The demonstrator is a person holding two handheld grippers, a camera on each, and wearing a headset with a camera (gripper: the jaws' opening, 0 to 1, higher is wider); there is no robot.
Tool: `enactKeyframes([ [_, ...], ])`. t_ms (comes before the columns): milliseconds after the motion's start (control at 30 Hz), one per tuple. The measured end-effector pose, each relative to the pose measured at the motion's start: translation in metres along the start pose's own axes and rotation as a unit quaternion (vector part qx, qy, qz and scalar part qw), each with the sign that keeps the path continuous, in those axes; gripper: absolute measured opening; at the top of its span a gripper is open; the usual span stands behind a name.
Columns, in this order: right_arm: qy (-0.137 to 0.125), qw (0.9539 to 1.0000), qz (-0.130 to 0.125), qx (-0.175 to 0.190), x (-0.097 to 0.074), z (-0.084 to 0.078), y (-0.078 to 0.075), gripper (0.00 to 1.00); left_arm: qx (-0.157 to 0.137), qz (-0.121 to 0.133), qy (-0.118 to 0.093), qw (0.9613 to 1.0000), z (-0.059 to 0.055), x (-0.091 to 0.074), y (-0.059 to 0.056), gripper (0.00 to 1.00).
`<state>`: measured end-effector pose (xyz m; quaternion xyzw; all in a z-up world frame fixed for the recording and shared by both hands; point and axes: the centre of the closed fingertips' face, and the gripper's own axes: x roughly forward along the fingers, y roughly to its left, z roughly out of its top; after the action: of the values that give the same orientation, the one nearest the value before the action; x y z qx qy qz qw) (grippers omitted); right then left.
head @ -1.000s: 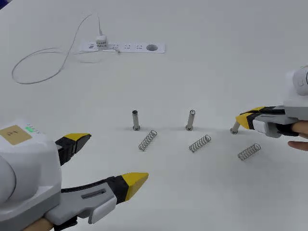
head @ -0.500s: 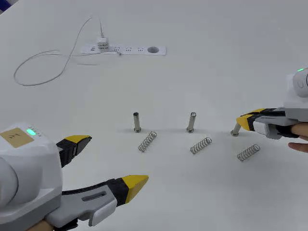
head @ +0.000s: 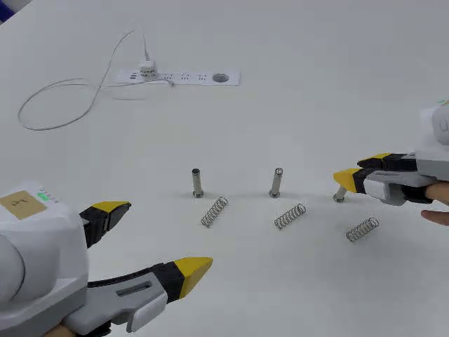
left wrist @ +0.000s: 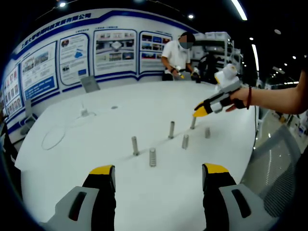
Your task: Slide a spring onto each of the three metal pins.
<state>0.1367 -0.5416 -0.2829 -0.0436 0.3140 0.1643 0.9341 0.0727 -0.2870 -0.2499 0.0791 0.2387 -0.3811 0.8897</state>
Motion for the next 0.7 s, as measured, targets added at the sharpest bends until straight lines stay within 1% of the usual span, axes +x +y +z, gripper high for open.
enactKeyframes([
  [100, -0.008, 1.0000, 0.003, 0.001, -0.005, 0.002, 0.002, 0.37, 0.001, -0.001, 0.003, 1.0000, 0.000, 0.000, 0.000, 0.73],
  [167, -0.014, 0.9999, 0.007, 0.005, -0.008, 0.004, 0.005, 0.40, 0.000, -0.001, 0.001, 1.0000, 0.001, 0.001, 0.000, 0.72],
  [300, -0.024, 0.9997, 0.007, 0.006, -0.015, 0.005, 0.007, 0.46, 0.001, 0.001, 0.003, 1.0000, 0.001, 0.001, 0.002, 0.71],
  [433, -0.026, 0.9996, 0.008, 0.011, -0.023, 0.003, 0.008, 0.49, 0.003, 0.003, 0.004, 1.0000, 0.003, 0.002, 0.003, 0.69],
  [533, -0.028, 0.9995, 0.008, 0.011, -0.030, 0.001, 0.010, 0.50, 0.001, 0.005, 0.008, 1.0000, 0.004, 0.004, 0.006, 0.64],
  [633, -0.032, 0.9994, 0.011, 0.011, -0.036, 0.000, 0.014, 0.52, -0.007, 0.003, 0.005, 1.0000, 0.007, 0.007, 0.008, 0.61],
  [700, -0.035, 0.9992, 0.014, 0.011, -0.040, -0.001, 0.017, 0.52, -0.005, 0.004, 0.007, 1.0000, 0.009, 0.009, 0.009, 0.59],
])
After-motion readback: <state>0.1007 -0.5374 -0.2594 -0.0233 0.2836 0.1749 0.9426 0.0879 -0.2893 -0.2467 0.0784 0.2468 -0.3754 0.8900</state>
